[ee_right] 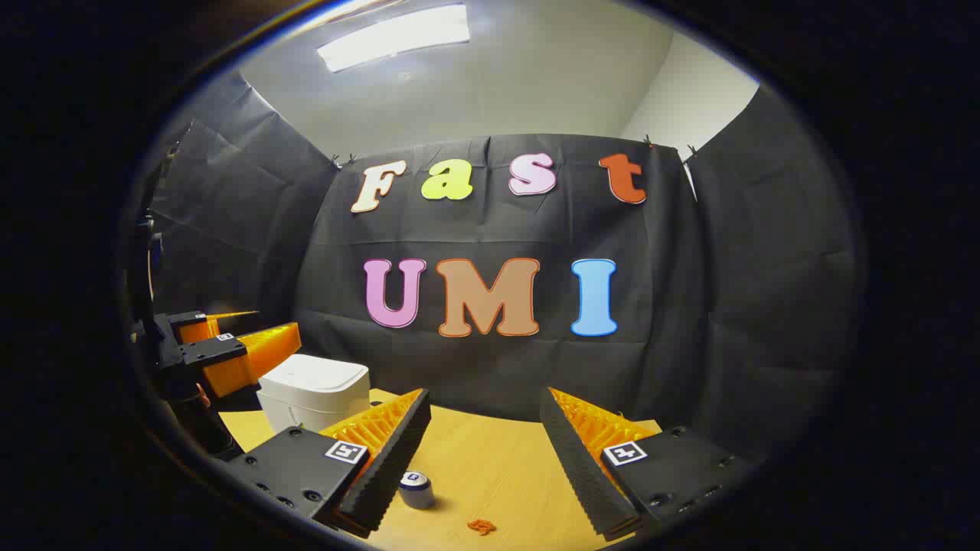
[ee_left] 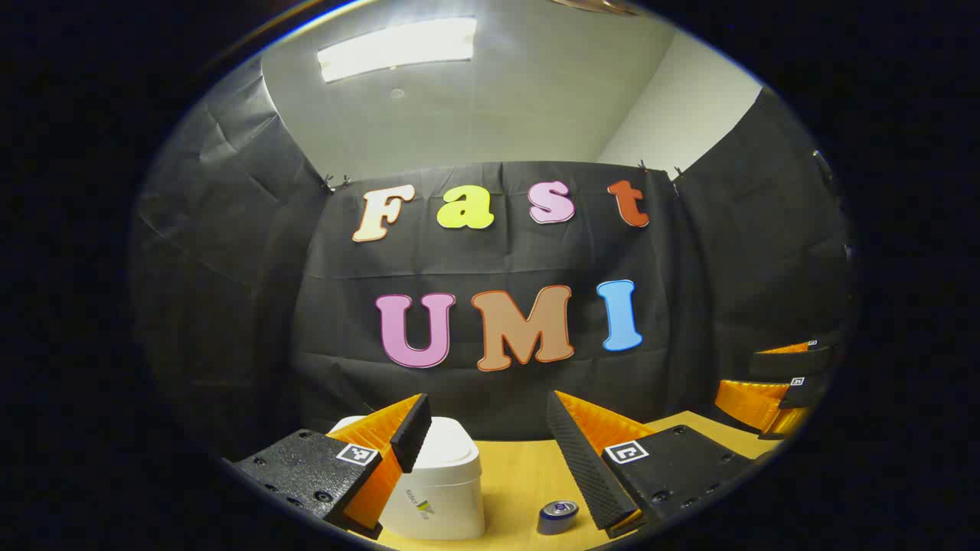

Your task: Press the lid of the desktop garbage bin to open it, pick up the crumpled paper on the desktop and throw it into the bin, then pick up the pop can on the desktop and drop it into the bin, and finally close the garbage bin lid.

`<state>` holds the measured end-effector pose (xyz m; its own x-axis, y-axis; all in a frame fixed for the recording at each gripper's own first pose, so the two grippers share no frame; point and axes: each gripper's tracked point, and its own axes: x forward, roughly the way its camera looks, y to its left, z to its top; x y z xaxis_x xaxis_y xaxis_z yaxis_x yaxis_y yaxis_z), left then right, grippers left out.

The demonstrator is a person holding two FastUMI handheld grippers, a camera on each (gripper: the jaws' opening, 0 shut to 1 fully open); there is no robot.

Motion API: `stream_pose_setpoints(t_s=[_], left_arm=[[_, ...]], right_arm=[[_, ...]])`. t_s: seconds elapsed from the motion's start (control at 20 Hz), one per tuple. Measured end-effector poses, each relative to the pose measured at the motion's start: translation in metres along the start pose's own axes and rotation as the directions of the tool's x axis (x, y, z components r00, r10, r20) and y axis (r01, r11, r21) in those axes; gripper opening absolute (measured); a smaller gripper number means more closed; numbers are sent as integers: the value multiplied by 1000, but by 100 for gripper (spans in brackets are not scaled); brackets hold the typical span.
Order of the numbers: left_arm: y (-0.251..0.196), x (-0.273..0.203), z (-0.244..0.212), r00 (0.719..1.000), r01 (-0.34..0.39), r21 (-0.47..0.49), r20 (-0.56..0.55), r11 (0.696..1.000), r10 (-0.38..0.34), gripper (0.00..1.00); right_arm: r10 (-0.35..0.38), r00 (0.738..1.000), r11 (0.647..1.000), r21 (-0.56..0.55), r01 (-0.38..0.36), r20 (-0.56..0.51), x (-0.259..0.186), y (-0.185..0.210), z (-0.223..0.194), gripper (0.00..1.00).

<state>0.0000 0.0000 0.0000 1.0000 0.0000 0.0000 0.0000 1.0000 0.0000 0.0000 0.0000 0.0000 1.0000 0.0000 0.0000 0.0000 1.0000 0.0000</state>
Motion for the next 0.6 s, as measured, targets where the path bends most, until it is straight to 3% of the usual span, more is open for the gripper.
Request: stream_pose_setpoints(t_s=[0.2, 0.3, 0.6], left_arm=[[0, 7, 11, 999, 35, 7, 31, 999, -35, 97], [4, 6, 12, 998, 28, 18, 47, 999, -29, 94], [13, 3, 5, 999, 7, -26, 36, 1000, -6, 97]], right_arm=[[-30, 999, 999, 12, 30, 25, -3, 2, 7, 96], [-47, 998, 999, 21, 46, 31, -2, 1, 6, 96], [-37, 999, 999, 30, 37, 21, -1, 12, 7, 96]])
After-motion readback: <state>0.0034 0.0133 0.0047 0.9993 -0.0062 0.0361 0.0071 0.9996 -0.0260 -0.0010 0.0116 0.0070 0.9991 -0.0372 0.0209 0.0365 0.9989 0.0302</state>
